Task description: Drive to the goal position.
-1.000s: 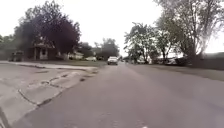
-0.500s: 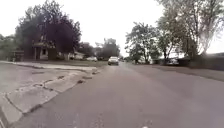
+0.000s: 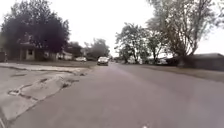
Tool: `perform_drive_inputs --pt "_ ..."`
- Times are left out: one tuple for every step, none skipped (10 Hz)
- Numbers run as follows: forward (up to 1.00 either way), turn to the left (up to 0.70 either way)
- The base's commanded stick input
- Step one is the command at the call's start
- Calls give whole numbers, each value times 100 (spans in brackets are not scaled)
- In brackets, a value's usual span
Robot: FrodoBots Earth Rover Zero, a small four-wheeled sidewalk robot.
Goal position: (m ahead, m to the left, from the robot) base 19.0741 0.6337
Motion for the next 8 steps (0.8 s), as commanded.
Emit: perform_drive_inputs --pt "70 0" --pt "70 0" --pt "70 0" --pt "70 0" --pt "70 0" --pt "70 0" --pt "70 0" --pt "70 0"
